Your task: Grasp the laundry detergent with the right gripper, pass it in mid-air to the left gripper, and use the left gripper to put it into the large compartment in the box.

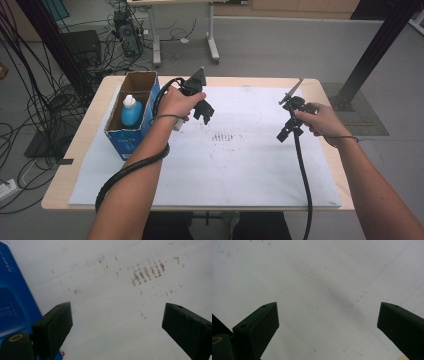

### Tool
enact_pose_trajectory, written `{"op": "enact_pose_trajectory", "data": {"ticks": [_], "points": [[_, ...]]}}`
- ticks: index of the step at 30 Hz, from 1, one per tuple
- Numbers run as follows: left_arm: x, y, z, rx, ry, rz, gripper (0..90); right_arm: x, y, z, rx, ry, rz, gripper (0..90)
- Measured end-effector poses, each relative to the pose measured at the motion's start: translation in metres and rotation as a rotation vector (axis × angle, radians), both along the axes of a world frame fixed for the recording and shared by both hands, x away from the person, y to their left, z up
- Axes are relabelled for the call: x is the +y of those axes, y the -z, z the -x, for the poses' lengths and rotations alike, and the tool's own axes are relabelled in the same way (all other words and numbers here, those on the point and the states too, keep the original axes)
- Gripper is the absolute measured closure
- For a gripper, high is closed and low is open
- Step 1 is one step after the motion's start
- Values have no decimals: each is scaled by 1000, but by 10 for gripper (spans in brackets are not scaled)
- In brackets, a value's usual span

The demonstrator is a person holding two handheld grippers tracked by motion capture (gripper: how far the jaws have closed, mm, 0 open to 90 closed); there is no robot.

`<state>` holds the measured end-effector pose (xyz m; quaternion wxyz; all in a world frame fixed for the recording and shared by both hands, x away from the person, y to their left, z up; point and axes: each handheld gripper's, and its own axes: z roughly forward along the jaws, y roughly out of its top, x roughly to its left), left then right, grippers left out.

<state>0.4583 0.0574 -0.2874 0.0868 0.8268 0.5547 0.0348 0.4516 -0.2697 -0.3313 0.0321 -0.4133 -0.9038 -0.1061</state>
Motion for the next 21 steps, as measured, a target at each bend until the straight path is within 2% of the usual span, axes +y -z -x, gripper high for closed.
{"op": "enact_pose_trajectory", "data": {"ticks": [13,21], "points": [[-4,5,0,-8,3,-9,98,-1,-1,2,2,1,-7,35],[0,5,1,-4,-4,-9,98,-1,-2,2,3,3,-7,35]]}}
